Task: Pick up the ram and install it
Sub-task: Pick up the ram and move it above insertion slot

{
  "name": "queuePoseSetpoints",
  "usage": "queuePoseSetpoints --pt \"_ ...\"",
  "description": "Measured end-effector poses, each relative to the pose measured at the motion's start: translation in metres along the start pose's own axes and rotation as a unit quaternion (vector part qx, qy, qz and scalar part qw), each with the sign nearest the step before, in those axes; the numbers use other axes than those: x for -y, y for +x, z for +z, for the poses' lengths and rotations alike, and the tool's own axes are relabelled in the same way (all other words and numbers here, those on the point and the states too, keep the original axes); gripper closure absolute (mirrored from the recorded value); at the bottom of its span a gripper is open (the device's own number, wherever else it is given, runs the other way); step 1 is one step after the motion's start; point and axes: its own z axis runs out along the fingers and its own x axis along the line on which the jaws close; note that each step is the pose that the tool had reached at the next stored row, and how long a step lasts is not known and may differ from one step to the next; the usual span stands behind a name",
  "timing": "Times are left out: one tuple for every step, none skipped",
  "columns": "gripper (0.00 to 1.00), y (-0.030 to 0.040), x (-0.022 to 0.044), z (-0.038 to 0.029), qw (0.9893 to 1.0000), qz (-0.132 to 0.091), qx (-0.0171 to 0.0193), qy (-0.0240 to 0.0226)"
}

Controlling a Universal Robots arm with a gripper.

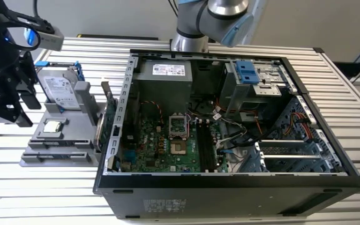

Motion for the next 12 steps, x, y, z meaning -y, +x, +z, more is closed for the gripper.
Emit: queuePoseSetpoints --pt "0.0 0.0 0.0 0.0006 1.0 0.0 -0.0007 -0.0001" --pt "0.0 -0.0001 0.0 0.0013 1.0 0.0 -0.0017 -0.0001" --pt "0.0 -0.0001 0.0 0.002 1.0 0.0 -0.0025 0.0" --pt "0.0 -0.0001 0.0 0.0028 1.0 0.0 -0.0035 -0.0001" --pt "0.0 -0.0001 0.0 0.0034 1.0 0.0 -0.0045 -0.0002" --pt "0.0 -0.0001 0.0 0.0041 1.0 0.0 -0.0054 -0.0002" --pt "0.0 -0.0001 0.0001 0.0048 1.0 0.0 -0.0062 -0.0002" --pt "0.0 -0.0001 0.0001 0.0055 1.0 0.0 -0.0068 -0.0002" --pt "0.0 -0.0002 0.0001 0.0062 1.0 0.0 -0.0071 -0.0001" --pt "0.0 -0.0002 0.0001 0.0069 1.0 0.0 -0.0075 -0.0002" --pt "0.0 -0.0003 0.0001 0.0075 1.0 0.0 -0.0077 -0.0002" --pt "0.0 -0.0003 0.0001 0.0083 1.0 0.0 -0.0078 -0.0002"
